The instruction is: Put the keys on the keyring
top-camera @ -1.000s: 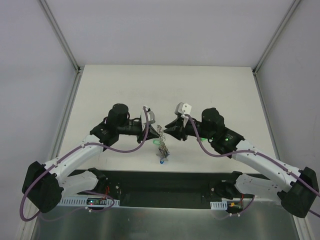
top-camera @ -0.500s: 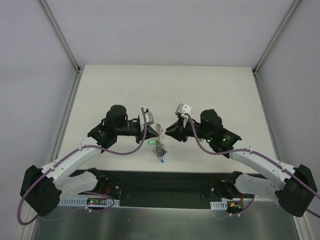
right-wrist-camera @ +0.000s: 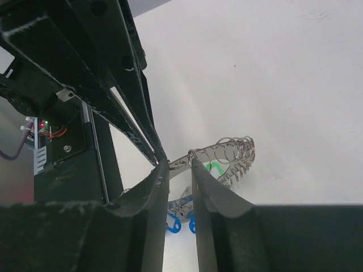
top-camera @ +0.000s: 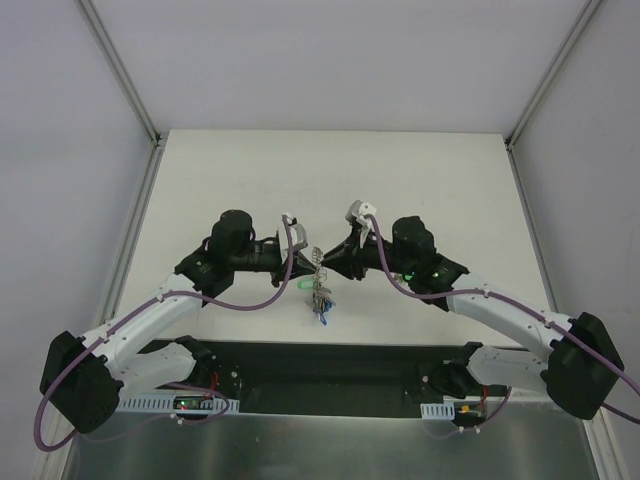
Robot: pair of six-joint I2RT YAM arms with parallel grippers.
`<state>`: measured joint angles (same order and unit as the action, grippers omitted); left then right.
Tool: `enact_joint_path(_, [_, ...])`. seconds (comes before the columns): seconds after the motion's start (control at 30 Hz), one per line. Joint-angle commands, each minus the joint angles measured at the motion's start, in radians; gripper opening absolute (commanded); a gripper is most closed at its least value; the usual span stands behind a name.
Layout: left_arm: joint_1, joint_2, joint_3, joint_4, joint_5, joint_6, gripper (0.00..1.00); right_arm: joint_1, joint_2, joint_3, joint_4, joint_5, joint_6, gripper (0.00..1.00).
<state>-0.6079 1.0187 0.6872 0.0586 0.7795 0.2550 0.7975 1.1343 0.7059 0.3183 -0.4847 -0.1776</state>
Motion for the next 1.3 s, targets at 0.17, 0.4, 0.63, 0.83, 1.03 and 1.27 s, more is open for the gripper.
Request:
enact_joint_path(0.17, [-0.004, -0.072, -0.017, 0.064, 0.001, 0.033, 0.00, 0.011, 0.071, 0.081, -0.091, 0.112, -0.013, 0.26])
enact_joint_path(0.4, [-0.004, -0.103, -0.034, 0.081, -0.025, 0.041, 0.00, 0.008, 0.062, 0.121, -0.274, 0.359, -0.080, 0.26])
enact_joint_path(0.63, [-0.004, -0.095, -0.040, 0.092, -0.022, 0.040, 0.00, 0.008, -0.027, 0.043, -0.130, 0.181, -0.080, 0.26])
enact_joint_path(0.83, [-0.004, -0.095, -0.041, 0.099, -0.011, 0.032, 0.00, -0.001, -0.068, 0.003, -0.065, 0.014, -0.109, 0.27])
enact_joint_path(1.03, [-0.004, -0.109, -0.049, 0.116, -0.002, 0.023, 0.00, -0.006, -0.042, 0.003, -0.051, -0.103, -0.131, 0.30])
enact_joint_path(1.27, [-0.004, -0.118, -0.052, 0.129, 0.010, 0.013, 0.00, -0.006, -0.018, 0.007, -0.038, -0.161, -0.134, 0.31])
